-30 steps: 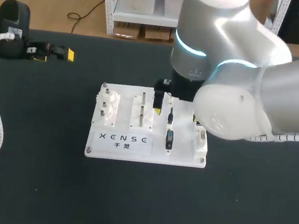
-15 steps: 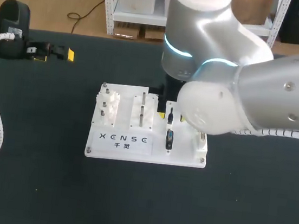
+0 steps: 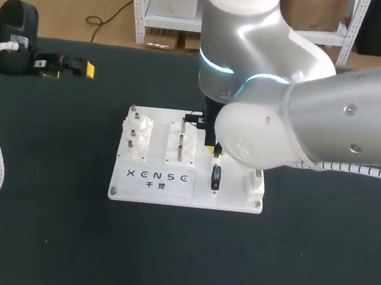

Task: Insert the USB connector, Ethernet cable, and multi-pin plug into their matching sockets one by one.

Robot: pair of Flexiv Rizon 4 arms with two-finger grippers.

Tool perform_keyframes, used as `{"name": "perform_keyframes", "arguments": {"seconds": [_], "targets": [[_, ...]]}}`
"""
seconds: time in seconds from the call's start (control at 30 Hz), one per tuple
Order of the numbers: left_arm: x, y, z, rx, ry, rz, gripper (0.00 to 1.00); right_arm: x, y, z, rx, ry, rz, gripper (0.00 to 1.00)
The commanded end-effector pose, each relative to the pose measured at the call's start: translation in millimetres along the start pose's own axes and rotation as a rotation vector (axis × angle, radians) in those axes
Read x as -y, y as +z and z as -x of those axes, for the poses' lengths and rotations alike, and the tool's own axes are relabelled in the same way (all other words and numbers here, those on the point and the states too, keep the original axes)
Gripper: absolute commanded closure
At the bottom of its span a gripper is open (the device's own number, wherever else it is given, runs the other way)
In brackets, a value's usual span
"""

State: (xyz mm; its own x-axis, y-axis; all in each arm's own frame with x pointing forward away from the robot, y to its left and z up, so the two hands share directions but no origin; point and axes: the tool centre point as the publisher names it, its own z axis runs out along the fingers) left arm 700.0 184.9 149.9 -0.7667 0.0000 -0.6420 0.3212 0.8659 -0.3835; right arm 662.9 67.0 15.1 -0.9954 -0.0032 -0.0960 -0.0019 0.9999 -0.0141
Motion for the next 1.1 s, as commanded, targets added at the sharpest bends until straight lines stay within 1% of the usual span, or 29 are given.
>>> {"name": "perform_keyframes", "arguments": {"seconds": [0.03, 0.13, 0.3, 0.4, 0.53, 0.63, 0.8, 0.93, 1.1], "targets": [[0.0, 0, 0.0, 0.000, 0.000, 0.000, 0.00, 1, -2, 1, 0.010, -0.001, 0.003, 1.00], [0.0, 0, 0.0, 0.000, 0.000, 0.000, 0.00, 1, -7, 4, 0.027, -0.009, 0.003, 1.00], [0.0, 0, 0.0, 0.000, 0.000, 0.000, 0.00, 3, -27, 9, 0.073, -0.015, 0.016, 1.00], [0.0, 0, 0.0, 0.000, 0.000, 0.000, 0.00, 9, -37, 11, 0.092, -0.018, 0.025, 1.00], [0.0, 0, 0.0, 0.000, 0.000, 0.000, 0.00, 26, -43, 12, 0.099, -0.001, 0.029, 1.00], [0.0, 0, 0.0, 0.000, 0.000, 0.000, 0.00, 41, -44, 11, 0.099, 0.017, 0.023, 1.00], [0.0, 0, 0.0, 0.000, 0.000, 0.000, 0.00, 63, -36, 9, 0.091, 0.051, -0.005, 1.00], [0.0, 0, 0.0, 0.000, 0.000, 0.000, 0.00, 73, -32, 10, 0.088, 0.067, -0.011, 1.00], [0.0, 0, 0.0, 0.000, 0.000, 0.000, 0.00, 78, -29, 10, 0.076, 0.073, -0.013, 1.00]]}}
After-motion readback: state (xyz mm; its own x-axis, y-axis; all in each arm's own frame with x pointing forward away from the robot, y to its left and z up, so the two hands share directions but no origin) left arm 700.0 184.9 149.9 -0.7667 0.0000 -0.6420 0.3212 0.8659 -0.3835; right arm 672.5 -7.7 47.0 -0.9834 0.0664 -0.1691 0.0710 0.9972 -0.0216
